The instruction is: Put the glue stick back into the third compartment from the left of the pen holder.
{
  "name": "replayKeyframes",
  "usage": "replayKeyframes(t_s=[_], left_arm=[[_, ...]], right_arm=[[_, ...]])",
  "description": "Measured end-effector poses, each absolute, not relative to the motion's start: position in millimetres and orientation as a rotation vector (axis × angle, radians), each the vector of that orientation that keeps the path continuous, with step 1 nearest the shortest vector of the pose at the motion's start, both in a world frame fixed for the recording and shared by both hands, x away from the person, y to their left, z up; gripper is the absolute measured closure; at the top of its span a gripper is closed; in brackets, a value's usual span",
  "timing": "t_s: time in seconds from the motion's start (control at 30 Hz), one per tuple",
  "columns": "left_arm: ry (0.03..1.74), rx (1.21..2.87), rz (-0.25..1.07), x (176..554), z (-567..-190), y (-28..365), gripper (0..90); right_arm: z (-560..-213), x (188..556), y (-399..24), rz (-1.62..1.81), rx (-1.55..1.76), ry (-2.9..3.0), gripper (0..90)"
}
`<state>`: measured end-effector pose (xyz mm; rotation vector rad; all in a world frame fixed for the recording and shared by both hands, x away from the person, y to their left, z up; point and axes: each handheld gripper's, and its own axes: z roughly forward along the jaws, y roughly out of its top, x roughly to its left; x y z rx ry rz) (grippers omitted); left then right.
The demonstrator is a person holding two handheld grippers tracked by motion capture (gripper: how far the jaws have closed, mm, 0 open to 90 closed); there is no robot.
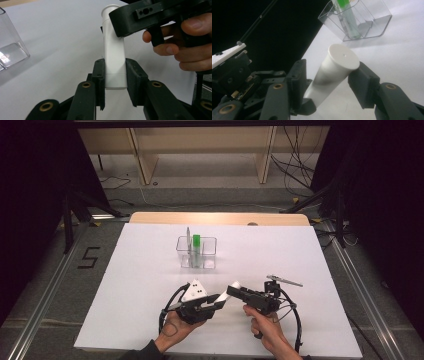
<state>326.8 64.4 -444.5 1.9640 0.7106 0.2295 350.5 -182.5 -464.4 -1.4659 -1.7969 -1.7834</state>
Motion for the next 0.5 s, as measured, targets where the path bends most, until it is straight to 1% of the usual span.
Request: replayKeyframes(t_s=[0.1, 0.27, 0.5], left_arm=[[0.710, 1.956, 0.230, 326.3, -444.4, 64.3, 71.0], [0.700, 1.958, 0.231, 325.5, -444.0, 64.0, 71.0], [0.687, 1.944, 0.235, 325.6, -444.5, 64.9, 70.8]], right_arm=[[-465.0, 351.3, -182.2, -1.780, -1.475, -1.779, 54.7], [-465.9, 351.8, -180.9, -1.778, -1.470, -1.767, 56.7], [-466.1, 351.9, -181.9, -1.784, -1.463, -1.708, 63.3]])
